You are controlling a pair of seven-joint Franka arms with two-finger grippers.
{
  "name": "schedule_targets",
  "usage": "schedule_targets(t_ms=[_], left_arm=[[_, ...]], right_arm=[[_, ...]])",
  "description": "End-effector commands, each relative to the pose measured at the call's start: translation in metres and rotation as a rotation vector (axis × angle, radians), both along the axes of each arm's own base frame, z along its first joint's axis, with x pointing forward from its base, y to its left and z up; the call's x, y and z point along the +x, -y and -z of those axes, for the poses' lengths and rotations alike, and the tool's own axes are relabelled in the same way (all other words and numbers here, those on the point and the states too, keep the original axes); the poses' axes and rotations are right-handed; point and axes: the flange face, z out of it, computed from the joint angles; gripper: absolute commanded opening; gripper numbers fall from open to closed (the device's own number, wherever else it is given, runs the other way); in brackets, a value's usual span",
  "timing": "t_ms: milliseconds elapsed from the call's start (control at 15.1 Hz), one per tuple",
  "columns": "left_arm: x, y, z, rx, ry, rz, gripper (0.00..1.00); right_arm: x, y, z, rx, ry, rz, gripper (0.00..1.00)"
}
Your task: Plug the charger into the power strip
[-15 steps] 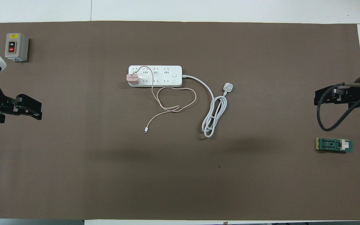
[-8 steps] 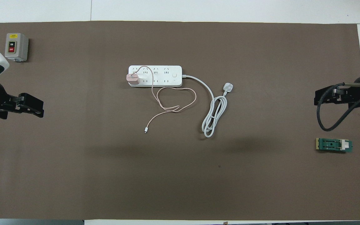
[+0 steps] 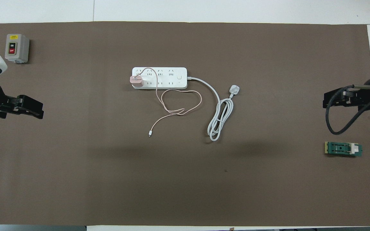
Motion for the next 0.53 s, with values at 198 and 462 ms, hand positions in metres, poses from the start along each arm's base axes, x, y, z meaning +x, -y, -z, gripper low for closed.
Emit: schedule_targets(t_ms=[198, 462], left_arm=[[0.0058, -0.0002, -0.0064, 0.003, 0.048, -0.008, 1.0], [0.0067, -0.0001, -0.007, 0.002, 0.056, -0.011, 1.0]], right_arm=[[-0.0029, 0.0, -0.0023, -0.002, -0.009, 0.011, 1.0], [-0.0029, 0.0, -0.0023, -0.002, -0.009, 0.011, 1.0]])
